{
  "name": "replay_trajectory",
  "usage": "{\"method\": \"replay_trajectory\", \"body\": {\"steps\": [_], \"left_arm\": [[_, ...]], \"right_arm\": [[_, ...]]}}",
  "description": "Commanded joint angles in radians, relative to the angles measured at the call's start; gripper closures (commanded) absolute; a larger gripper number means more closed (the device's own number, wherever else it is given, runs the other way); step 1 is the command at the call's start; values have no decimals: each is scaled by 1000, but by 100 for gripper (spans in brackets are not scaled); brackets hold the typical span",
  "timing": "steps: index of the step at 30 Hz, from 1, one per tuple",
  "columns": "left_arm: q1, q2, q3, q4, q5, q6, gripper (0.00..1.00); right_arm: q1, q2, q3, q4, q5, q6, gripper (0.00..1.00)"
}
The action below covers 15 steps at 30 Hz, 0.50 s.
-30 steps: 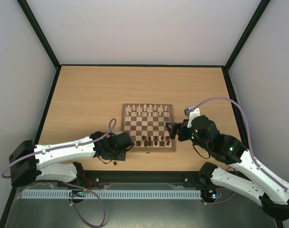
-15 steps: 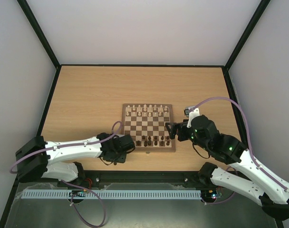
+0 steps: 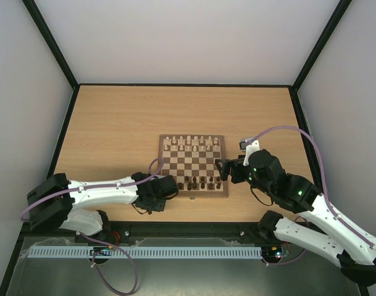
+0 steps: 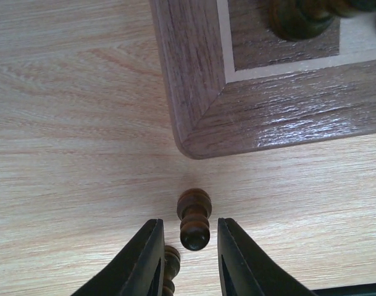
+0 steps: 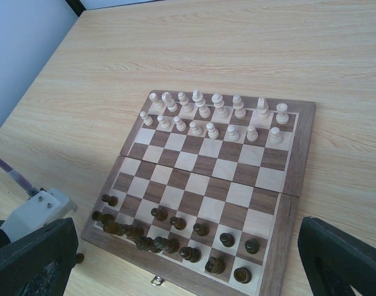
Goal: Set up the chess pieces on the board
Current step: Pick up the chess piece at the center of the board.
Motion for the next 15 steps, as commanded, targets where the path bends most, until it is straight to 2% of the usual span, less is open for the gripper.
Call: {"method": "replay_trajectory", "body": {"steps": [1,6,11,15], "left_arm": [[-1,23,16,5,-14,14,74],[0,29,16,9,-13,18,78],[3,30,23,-2,-18,23,89],[4,-24,87,-115,-38,11,92]], "right_arm": [[1,-5,-5,4,2,-9,1],[1,-5,-6,4,1,-9,1],[1,-5,-6,3,-1,-9,1],[1,-9,-3,1,-1,-9,1]]}}
